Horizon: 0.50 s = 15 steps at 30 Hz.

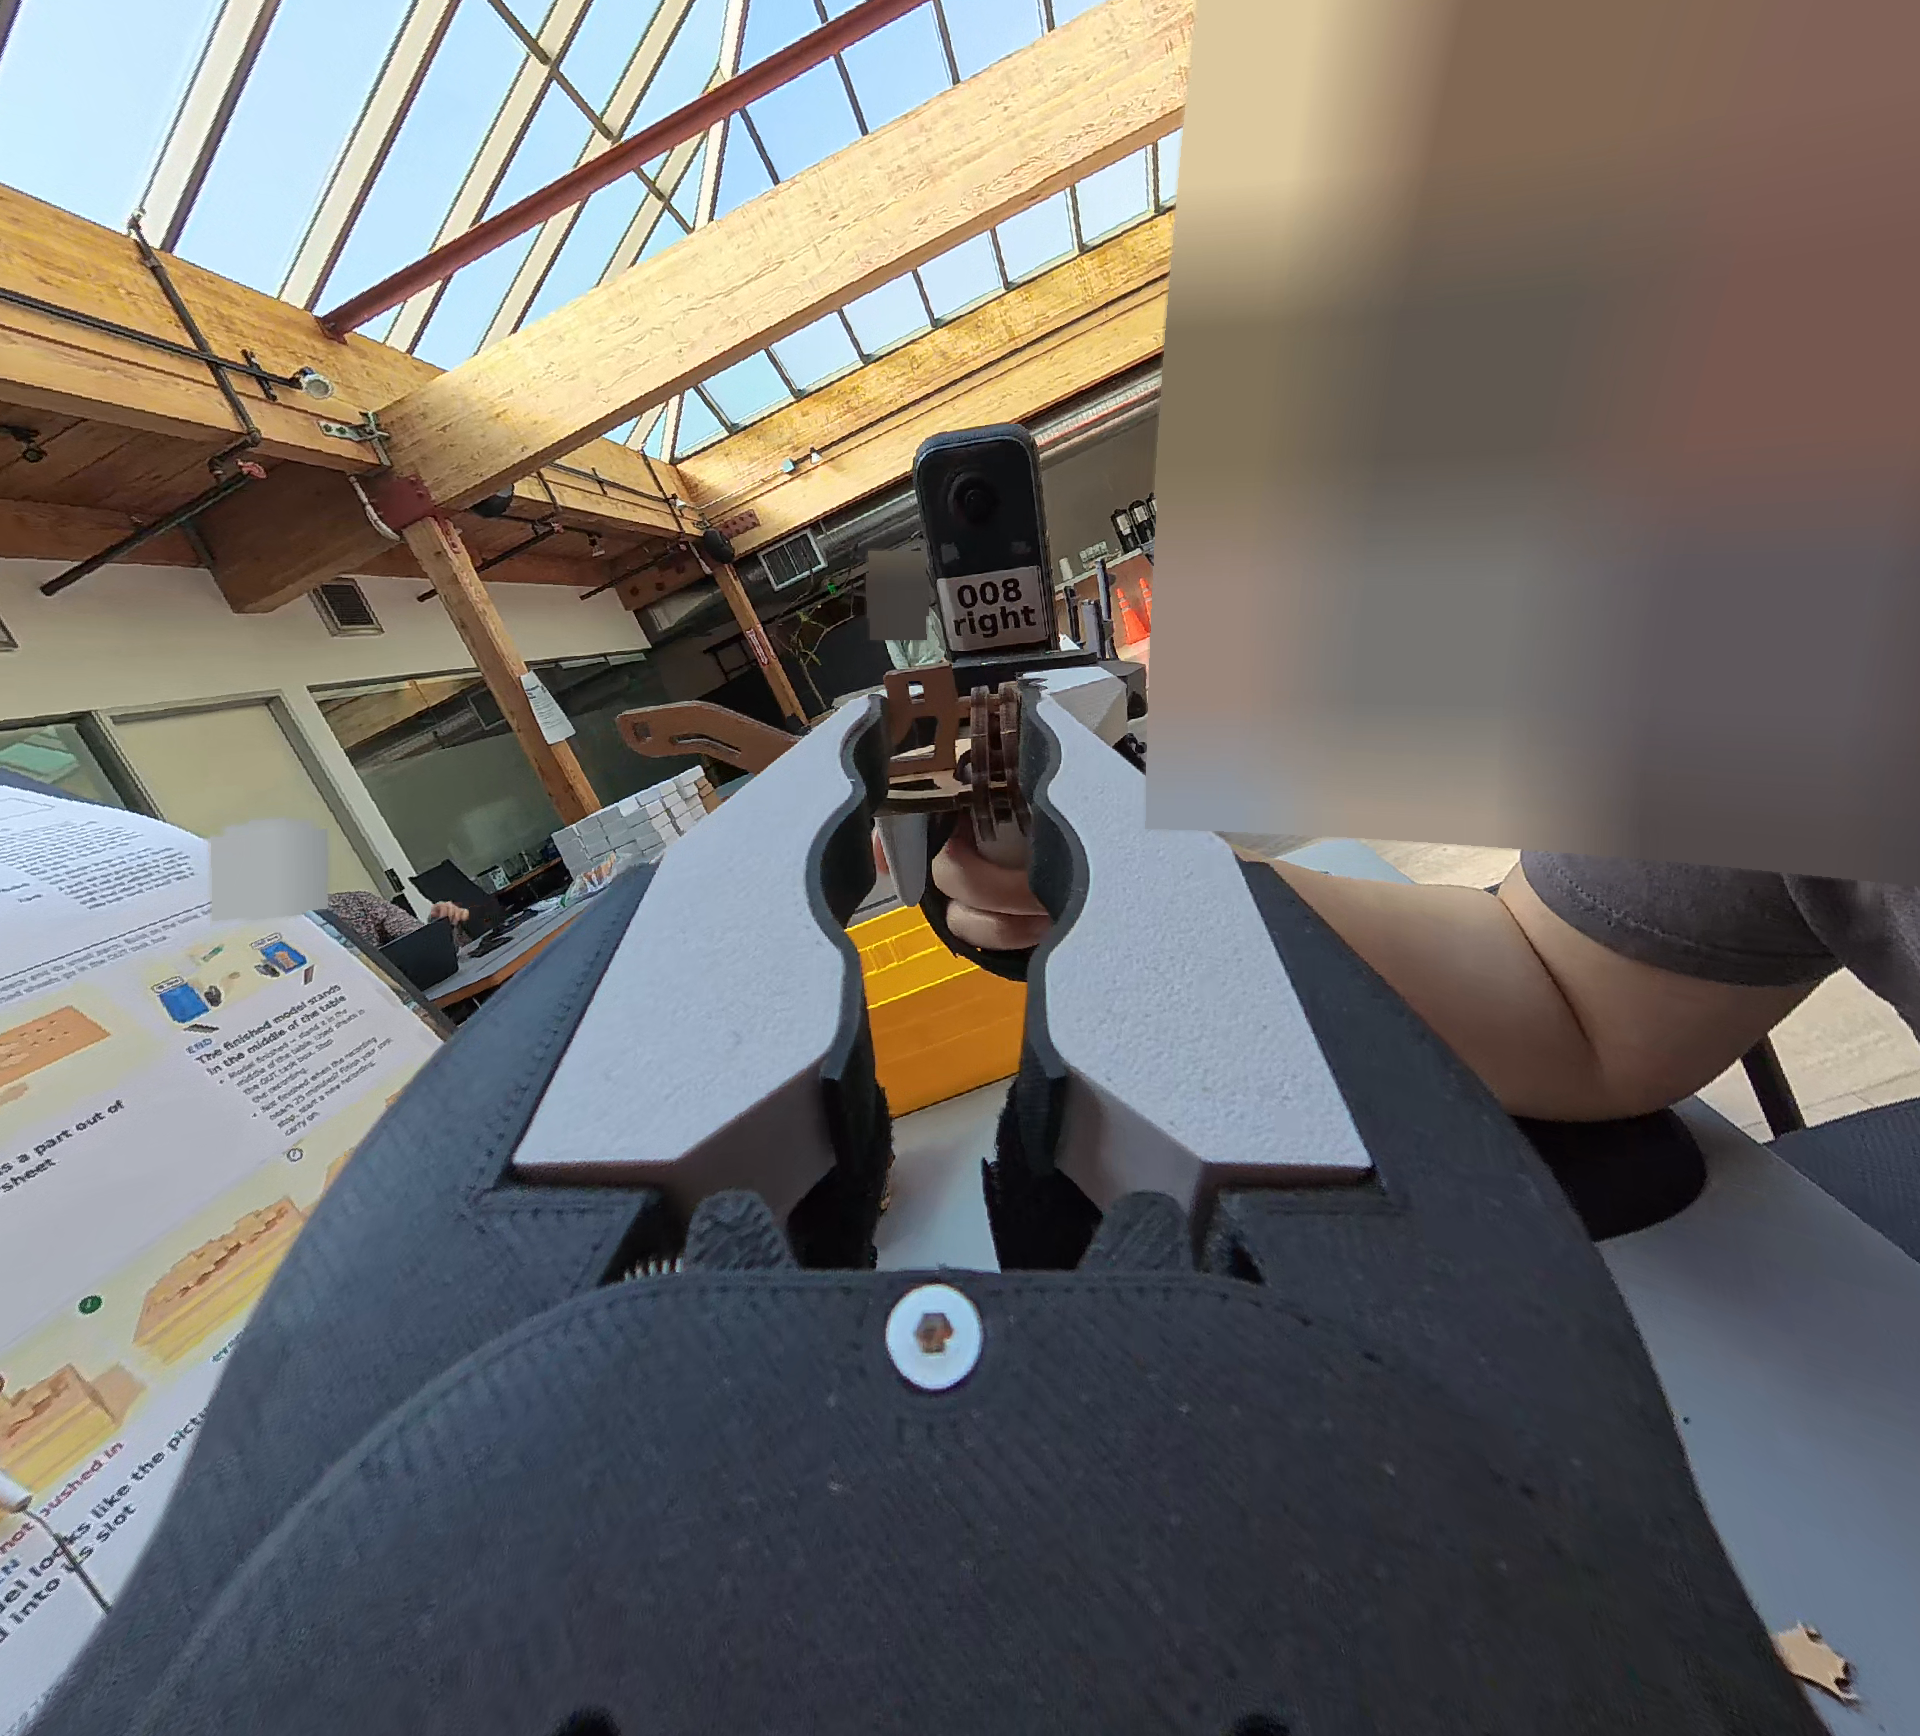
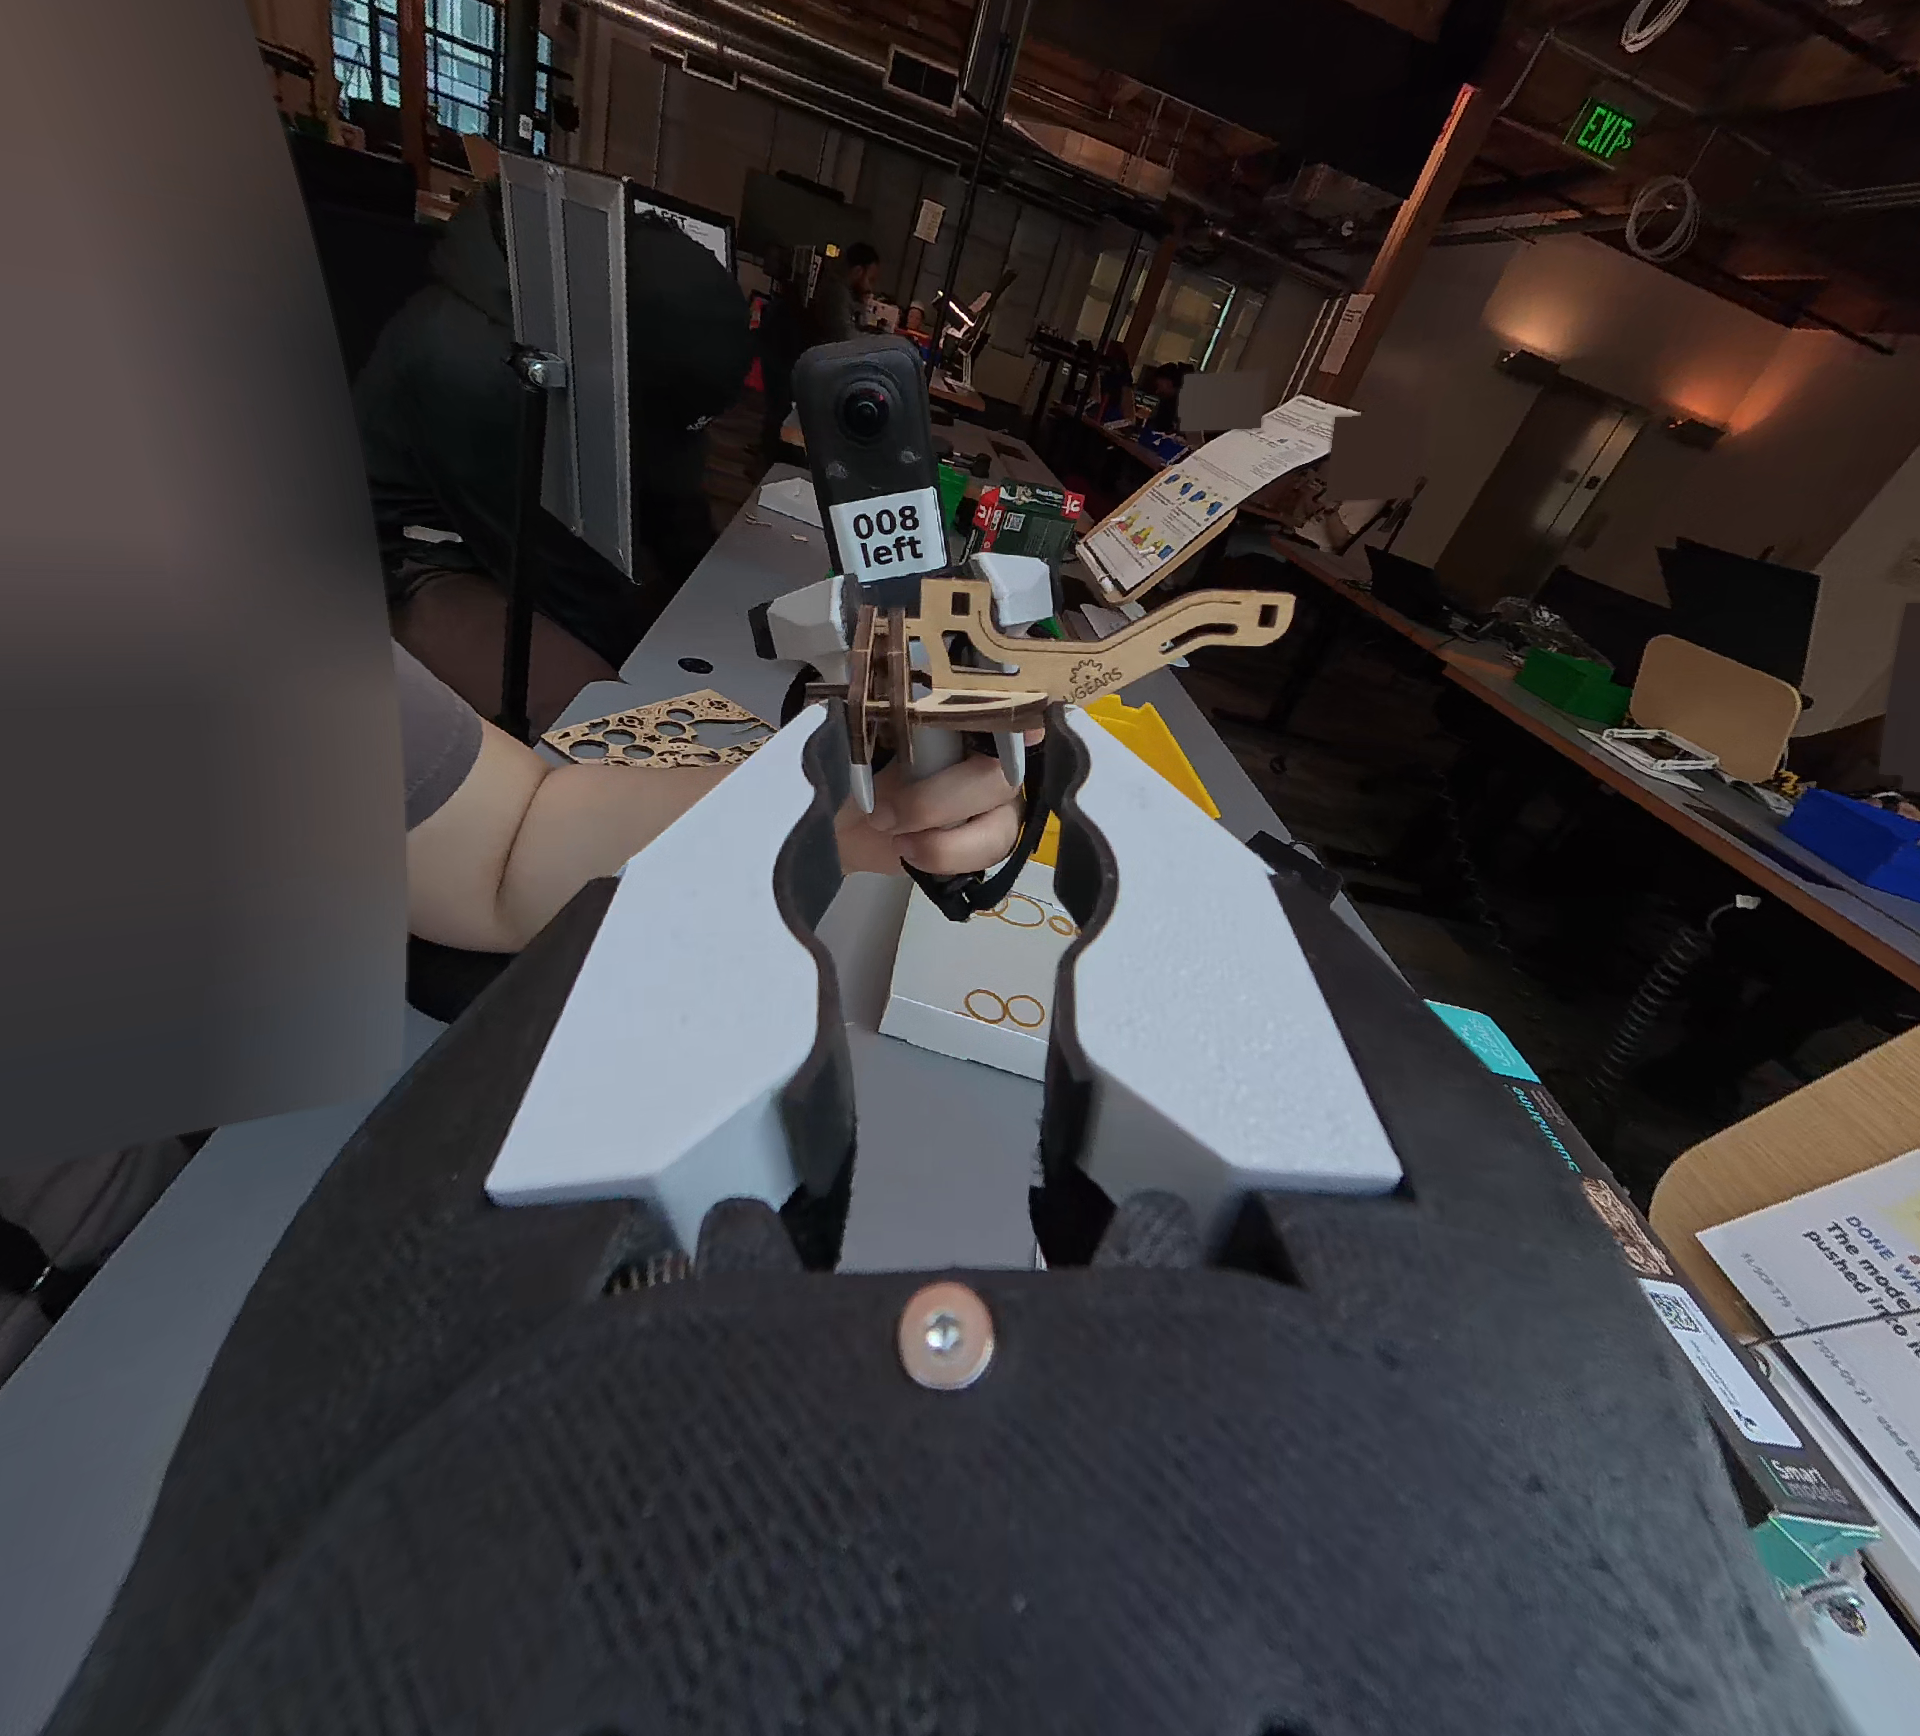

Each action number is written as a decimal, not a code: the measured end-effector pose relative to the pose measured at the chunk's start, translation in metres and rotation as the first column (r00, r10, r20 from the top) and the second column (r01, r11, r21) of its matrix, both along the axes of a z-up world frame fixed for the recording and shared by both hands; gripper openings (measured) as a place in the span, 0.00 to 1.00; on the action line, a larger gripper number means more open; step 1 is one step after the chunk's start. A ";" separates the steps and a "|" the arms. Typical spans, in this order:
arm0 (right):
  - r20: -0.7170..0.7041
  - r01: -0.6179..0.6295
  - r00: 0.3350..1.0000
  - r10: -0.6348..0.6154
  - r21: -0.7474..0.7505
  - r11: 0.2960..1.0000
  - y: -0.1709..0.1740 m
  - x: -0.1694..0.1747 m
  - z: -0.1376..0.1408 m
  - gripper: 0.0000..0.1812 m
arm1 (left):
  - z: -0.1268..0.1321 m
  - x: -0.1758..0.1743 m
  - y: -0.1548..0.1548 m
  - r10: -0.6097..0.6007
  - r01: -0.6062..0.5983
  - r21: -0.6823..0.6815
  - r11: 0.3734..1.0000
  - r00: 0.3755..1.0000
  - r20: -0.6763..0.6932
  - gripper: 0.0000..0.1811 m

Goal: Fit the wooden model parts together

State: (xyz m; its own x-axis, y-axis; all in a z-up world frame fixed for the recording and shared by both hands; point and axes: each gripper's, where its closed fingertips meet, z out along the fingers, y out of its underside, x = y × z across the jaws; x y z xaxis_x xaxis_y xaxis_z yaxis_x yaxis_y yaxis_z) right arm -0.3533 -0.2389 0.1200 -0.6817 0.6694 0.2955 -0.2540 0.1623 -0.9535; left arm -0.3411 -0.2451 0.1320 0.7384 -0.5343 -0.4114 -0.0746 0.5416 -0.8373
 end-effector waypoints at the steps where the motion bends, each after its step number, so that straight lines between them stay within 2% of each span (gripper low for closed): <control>1: 0.004 0.000 1.000 0.000 0.003 1.000 -0.001 0.001 0.000 0.20 | 0.000 0.001 0.000 -0.001 0.001 0.002 1.000 1.000 -0.004 0.13; 9: -0.005 0.041 0.999 -0.041 0.036 0.998 0.000 0.004 0.003 0.23 | -0.001 0.004 -0.002 -0.005 0.006 0.006 1.000 1.000 -0.023 0.12; 15: 0.017 0.017 1.000 -0.018 0.043 0.999 -0.003 0.007 0.001 0.20 | -0.002 0.006 -0.001 -0.005 0.005 0.010 1.000 1.000 -0.029 0.12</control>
